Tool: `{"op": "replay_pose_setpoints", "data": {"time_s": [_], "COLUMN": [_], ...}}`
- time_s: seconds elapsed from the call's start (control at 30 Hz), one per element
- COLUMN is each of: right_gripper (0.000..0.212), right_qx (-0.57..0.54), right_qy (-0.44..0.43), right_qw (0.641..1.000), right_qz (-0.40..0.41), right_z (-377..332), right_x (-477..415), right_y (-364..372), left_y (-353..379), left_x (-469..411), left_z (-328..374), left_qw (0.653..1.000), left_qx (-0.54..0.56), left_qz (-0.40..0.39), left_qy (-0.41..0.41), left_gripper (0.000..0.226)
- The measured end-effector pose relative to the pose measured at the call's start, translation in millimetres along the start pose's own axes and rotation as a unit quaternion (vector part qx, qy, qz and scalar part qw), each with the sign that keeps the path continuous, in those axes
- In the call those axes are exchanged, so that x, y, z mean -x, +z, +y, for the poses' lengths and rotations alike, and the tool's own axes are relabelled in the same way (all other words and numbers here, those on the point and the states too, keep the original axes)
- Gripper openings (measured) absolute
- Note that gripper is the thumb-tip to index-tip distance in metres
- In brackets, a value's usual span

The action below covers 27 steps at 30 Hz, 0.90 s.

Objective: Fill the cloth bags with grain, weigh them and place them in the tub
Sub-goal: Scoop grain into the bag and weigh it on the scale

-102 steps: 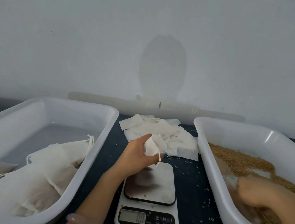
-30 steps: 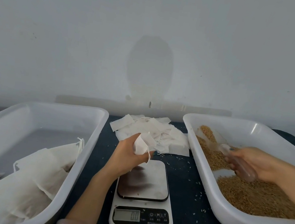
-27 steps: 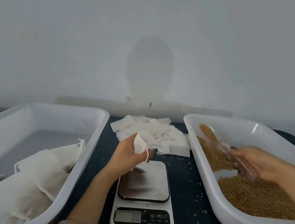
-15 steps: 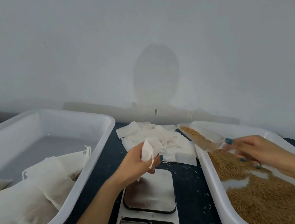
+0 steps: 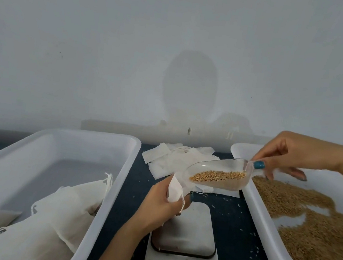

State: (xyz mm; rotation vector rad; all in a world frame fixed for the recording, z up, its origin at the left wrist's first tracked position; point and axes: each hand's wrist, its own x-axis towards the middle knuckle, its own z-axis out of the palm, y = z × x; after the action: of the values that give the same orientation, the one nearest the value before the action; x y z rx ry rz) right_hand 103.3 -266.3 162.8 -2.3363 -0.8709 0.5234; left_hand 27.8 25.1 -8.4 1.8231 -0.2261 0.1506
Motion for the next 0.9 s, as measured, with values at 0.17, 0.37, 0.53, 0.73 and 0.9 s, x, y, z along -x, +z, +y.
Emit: {"op": "replay_pose_setpoints", "data": {"time_s": [0.17,0.37,0.53,0.73,0.9], "right_gripper": [0.041,0.03,0.03,0.023,0.027], "right_qx": [0.057,0.103,0.133,0.175,0.197], "right_qy": [0.02,0.038,0.05,0.059,0.059], "right_qw": [0.998,0.993,0.988,0.981,0.977], "right_qz": [-0.034,-0.046,-0.054,-0.056,-0.058], "right_z": [-17,-36,-53,-73,-83], "right_x": [-7,-9,-8,-9,-10], "right_y": [-6,-7,-11,-14,-16], "left_y": [3,6,7,8,8], "left_x": [2,3,3,4,6], "left_z": [5,4,1,5,10], "left_qw": [0.999,0.997,0.996,0.997,0.997], "left_qx": [-0.027,-0.066,-0.079,-0.07,-0.06], "left_qz": [-0.008,-0.005,0.005,0.002,0.005], "left_qy": [0.016,0.035,0.029,0.043,0.051], "left_gripper": [0.037,0.057,0.061,0.049,0.041]}}
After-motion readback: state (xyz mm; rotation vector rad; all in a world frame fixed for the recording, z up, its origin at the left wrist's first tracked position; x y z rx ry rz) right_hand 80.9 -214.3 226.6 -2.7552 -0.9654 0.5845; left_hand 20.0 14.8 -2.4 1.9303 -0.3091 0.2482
